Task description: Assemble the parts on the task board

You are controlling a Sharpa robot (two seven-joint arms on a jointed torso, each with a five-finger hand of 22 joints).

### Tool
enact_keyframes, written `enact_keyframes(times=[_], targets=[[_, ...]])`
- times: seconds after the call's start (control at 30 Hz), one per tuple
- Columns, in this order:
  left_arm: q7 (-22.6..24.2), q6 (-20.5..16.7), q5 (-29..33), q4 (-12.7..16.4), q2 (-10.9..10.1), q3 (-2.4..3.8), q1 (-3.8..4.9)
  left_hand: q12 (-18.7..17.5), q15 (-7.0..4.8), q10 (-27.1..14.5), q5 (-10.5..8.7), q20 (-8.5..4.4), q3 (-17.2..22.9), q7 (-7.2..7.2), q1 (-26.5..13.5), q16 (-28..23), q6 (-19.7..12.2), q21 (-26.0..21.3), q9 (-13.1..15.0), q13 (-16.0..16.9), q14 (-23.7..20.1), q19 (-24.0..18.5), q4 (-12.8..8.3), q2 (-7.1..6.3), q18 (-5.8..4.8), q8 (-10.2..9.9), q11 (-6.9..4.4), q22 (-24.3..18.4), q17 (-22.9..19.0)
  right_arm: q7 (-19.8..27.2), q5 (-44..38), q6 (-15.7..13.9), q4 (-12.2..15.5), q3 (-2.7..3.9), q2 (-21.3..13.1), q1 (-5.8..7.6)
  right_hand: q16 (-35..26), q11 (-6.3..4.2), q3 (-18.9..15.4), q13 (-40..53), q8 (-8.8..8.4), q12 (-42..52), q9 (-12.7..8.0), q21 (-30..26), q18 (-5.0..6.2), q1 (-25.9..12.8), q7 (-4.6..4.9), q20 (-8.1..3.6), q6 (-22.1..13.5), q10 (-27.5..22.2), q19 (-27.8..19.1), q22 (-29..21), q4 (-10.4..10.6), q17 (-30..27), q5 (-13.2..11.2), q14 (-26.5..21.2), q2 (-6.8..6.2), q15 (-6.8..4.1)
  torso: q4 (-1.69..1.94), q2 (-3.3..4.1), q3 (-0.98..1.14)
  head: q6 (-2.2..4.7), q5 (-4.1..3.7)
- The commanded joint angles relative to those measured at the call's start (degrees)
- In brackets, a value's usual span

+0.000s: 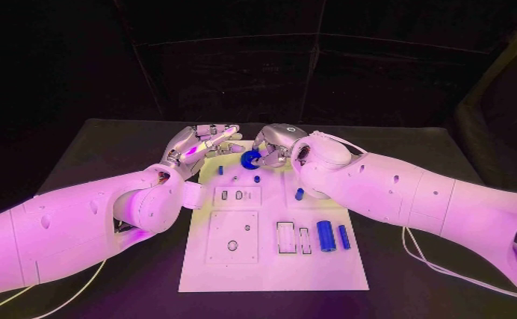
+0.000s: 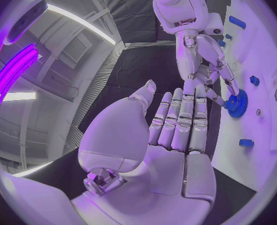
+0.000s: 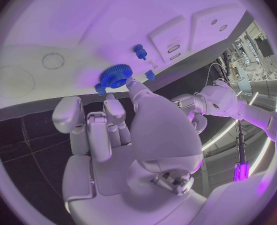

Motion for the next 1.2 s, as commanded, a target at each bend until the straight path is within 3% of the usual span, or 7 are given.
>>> enact_keyframes(times=[0.03,0.23,0.5,0.63,0.7,0.97,1.2], targets=[[0.12,0.86,0.06,0.05,0.01,0.05,0.09,-0.38,-0.16,-0.45,0.15,0.11,-0.08,0.02,-0.12,0.34,0.23,-0.34,-0.04,-0.06,-0.42,0.08,-0.26,0.59,0.83,-0.26,0.01,-0.1,0.09,2.19,1.43,-4.04,1.39,0.02,-1.64,0.12,0.03,0.01,-0.02,0.83,0.43,0.91,0.11,0.08,-0.64,-0.54,-0.07,0.14,0.69,0.84,0.32,0.34,0.39,9.11,0.45,4.74,-0.16,0.23,-0.01,-0.03,0.04,0.13,0.01],[0.09,0.84,0.06,0.17,-0.54,0.05,0.08,-0.4,-0.16,-0.46,0.15,0.11,-0.06,0.02,-0.13,0.35,0.22,-0.35,-0.05,-0.06,-0.45,0.07,-0.3,0.6,0.82,-0.29,0.01,-0.11,0.1,9.66,11.0,-9.34,6.93,-0.02,-9.78,0.11,-0.18,-0.18,0.24,1.14,0.48,1.22,0.11,0.01,-0.6,1.11,-0.21,-0.03,1.09,0.92,0.22,0.12,-0.25,8.7,2.13,4.65,0.08,0.05,-0.52,-0.17,0.09,0.25,0.37],[-0.14,1.18,0.06,0.32,-0.98,0.05,0.08,-0.4,-0.16,-0.46,0.15,0.11,-0.03,0.01,-0.13,0.36,0.23,-0.36,-0.05,-0.06,-0.47,0.07,-0.33,0.62,0.82,-0.3,0.0,-0.12,0.11,20.21,21.61,-8.36,9.99,-0.03,-18.66,0.17,-0.66,-0.16,1.08,-0.22,-0.04,-0.38,-0.1,-0.77,-0.36,4.96,-0.09,-0.11,0.54,-0.4,-0.76,-1.32,-3.05,7.88,2.84,4.42,-0.49,0.03,-1.61,-0.4,0.37,0.39,0.88],[-0.22,1.31,0.06,0.3,-0.92,0.04,0.07,-0.4,-0.16,-0.46,0.15,0.11,-0.03,0.0,-0.13,0.36,0.23,-0.36,-0.04,-0.06,-0.48,0.06,-0.33,0.62,0.82,-0.29,0.0,-0.12,0.11,23.2,23.49,-6.31,8.77,-0.04,-20.83,0.2,-1.08,-0.18,0.98,-2.08,0.05,-2.42,-0.04,-1.53,-0.09,5.79,-0.16,-0.09,0.79,-1.84,-1.66,-2.77,-3.88,7.17,3.03,4.21,-1.08,0.02,-1.77,-0.43,0.44,0.42,0.46],[-0.27,1.41,0.06,0.29,-0.87,0.04,0.07,-0.39,-0.15,-0.45,0.15,0.11,-0.01,-0.01,-0.13,0.35,0.25,-0.37,-0.04,-0.05,-0.5,0.06,-0.35,0.63,0.82,-0.29,-0.01,-0.12,0.11,24.35,24.33,-5.56,7.71,-0.05,-21.35,0.19,-1.2,-0.17,0.83,-4.78,-0.01,-5.38,-0.06,-2.21,0.14,6.01,-0.15,-0.09,0.7,-3.91,-2.45,-4.04,-4.09,7.07,3.53,4.14,-1.33,0.02,-1.58,-0.37,0.35,0.52,-0.04],[-0.48,1.76,0.06,-0.09,-0.61,0.03,0.03,-0.39,-0.15,-0.44,0.15,0.11,-0.01,-0.02,-0.13,0.35,0.25,-0.37,-0.04,-0.05,-0.52,0.05,-0.36,0.63,0.82,-0.29,-0.01,-0.13,0.11,26.98,25.73,-3.62,2.66,-0.08,-21.62,0.03,-1.0,-0.07,0.52,-6.71,-0.23,-7.45,-0.14,-2.56,0.2,6.12,-0.02,-0.05,0.22,-5.33,-2.79,-4.54,-4.23,7.62,4.16,4.24,-1.63,0.09,-1.68,-0.26,0.55,0.63,-1.0],[-0.52,2.03,0.06,-0.32,-0.29,0.02,0.0,-0.39,-0.15,-0.42,0.15,0.12,0.01,-0.03,-0.13,0.34,0.27,-0.39,-0.04,-0.05,-0.55,0.04,-0.38,0.64,0.81,-0.29,-0.02,-0.14,0.1,27.15,25.32,-2.37,0.22,-0.08,-21.41,-0.58,-0.66,-0.02,0.48,-4.69,-0.31,-5.24,-0.17,-2.12,0.02,6.26,0.04,-0.03,-0.04,-3.77,-2.19,-3.56,-4.28,8.3,4.46,4.42,-1.44,0.13,-1.41,-0.27,0.37,0.43,-1.34]])
